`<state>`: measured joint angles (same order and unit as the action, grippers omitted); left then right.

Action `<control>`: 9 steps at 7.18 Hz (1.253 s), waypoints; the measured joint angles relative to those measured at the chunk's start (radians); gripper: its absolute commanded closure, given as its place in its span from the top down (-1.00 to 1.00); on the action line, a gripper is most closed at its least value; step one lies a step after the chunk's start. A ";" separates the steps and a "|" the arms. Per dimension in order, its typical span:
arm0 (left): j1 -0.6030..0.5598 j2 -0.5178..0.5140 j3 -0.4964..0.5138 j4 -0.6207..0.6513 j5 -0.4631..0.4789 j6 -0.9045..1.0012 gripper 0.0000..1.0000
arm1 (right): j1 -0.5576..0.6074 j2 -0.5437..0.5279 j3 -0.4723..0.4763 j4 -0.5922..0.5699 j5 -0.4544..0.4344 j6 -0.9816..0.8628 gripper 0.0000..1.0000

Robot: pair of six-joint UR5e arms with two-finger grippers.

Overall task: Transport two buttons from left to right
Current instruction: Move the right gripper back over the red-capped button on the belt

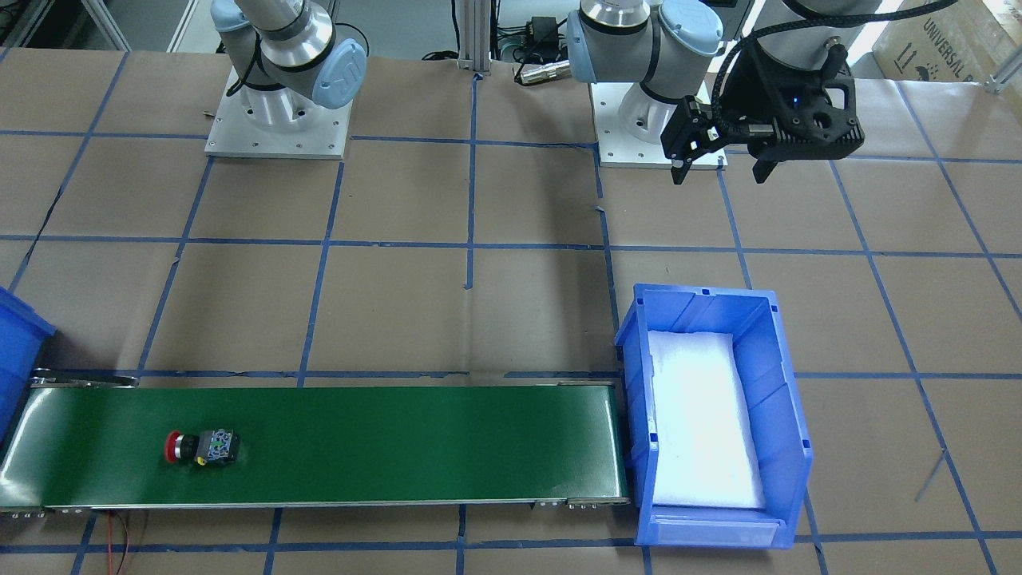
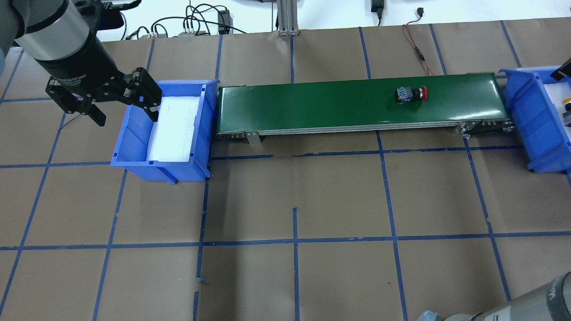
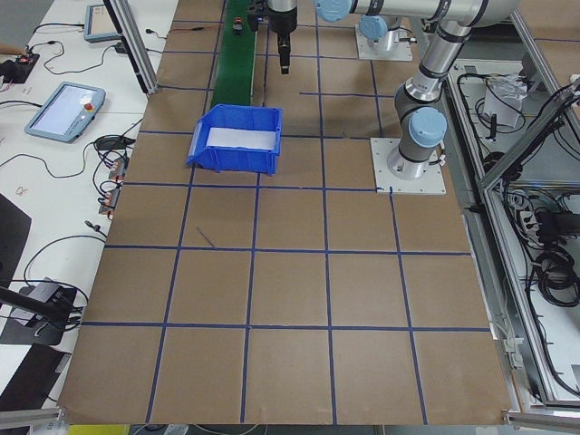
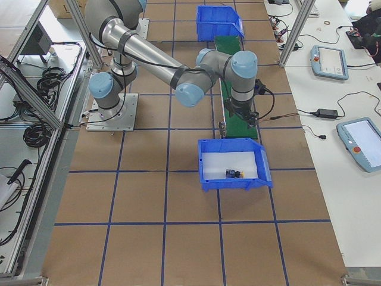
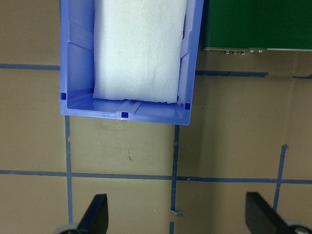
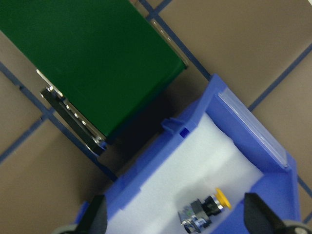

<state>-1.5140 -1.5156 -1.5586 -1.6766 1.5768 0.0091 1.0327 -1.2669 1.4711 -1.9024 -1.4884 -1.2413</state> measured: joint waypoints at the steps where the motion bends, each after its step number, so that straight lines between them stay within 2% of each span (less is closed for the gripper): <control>1: 0.000 0.000 0.000 0.000 0.000 0.000 1.00 | 0.067 -0.032 0.049 -0.006 -0.009 0.137 1.00; 3: 0.000 0.000 0.000 0.000 0.000 0.000 1.00 | 0.181 -0.066 0.105 -0.025 -0.030 0.371 1.00; 5: 0.000 0.000 0.000 0.000 0.000 0.000 1.00 | 0.233 -0.055 0.115 -0.031 -0.037 0.425 1.00; 6: 0.000 0.000 0.000 0.000 0.000 0.000 1.00 | 0.239 -0.032 0.115 -0.043 -0.038 0.327 1.00; 8: 0.000 0.000 0.000 0.001 -0.001 0.000 1.00 | 0.241 0.027 0.112 -0.144 -0.044 -0.018 1.00; 9: 0.000 0.000 0.000 0.001 -0.001 0.000 1.00 | 0.242 0.048 0.110 -0.198 -0.042 -0.118 0.99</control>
<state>-1.5140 -1.5156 -1.5585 -1.6752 1.5756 0.0092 1.2749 -1.2185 1.5806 -2.1000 -1.5304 -1.3597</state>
